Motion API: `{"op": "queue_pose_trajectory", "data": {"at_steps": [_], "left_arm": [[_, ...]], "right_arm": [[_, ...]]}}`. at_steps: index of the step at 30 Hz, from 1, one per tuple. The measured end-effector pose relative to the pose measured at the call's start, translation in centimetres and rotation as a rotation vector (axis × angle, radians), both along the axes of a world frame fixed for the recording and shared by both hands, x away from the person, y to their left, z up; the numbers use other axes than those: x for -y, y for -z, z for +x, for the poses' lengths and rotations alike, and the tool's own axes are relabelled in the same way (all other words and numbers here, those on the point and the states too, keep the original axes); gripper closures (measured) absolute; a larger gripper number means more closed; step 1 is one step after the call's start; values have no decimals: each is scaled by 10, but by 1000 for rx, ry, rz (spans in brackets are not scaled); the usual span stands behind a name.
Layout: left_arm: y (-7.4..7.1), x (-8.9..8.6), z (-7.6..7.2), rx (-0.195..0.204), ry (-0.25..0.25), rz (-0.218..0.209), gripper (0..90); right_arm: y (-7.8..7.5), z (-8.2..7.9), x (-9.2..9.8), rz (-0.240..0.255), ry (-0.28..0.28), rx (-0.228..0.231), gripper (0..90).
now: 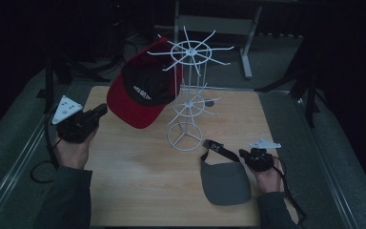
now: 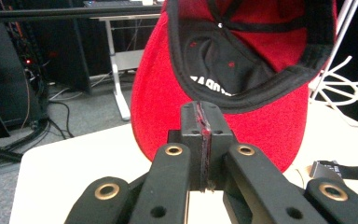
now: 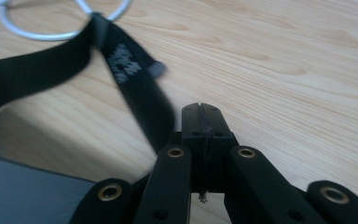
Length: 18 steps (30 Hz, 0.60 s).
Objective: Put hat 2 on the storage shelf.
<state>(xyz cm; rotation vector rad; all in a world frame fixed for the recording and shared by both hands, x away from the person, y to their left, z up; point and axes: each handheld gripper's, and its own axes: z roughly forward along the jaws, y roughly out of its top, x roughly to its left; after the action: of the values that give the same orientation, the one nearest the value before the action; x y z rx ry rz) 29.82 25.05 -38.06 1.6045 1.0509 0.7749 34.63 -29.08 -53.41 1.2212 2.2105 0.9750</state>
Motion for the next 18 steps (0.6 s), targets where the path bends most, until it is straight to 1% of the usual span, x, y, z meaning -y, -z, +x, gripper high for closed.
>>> {"op": "queue_pose_trajectory", "data": {"at_steps": [4,8,11,13,15,18], "left_arm": [[1,0,1,-4,5,-2,900],[1,1,1,-6,7,-4,899],[2,1,1,-9,7,-1,898],[2,0,1,-10,8,-3,897],[2,0,2,-13,6,-9,896],[2,0,2,-16,4,-10,894]], "right_arm": [[-2,-1,-10,-13,-57,-16,899],[-3,-7,-17,-23,-94,-34,899],[-5,-13,-18,-28,-105,-35,899],[-6,-19,-17,-19,-104,-36,898],[-5,-25,-16,-12,-99,-43,898],[-3,-34,-15,-18,-105,-61,898]]}}
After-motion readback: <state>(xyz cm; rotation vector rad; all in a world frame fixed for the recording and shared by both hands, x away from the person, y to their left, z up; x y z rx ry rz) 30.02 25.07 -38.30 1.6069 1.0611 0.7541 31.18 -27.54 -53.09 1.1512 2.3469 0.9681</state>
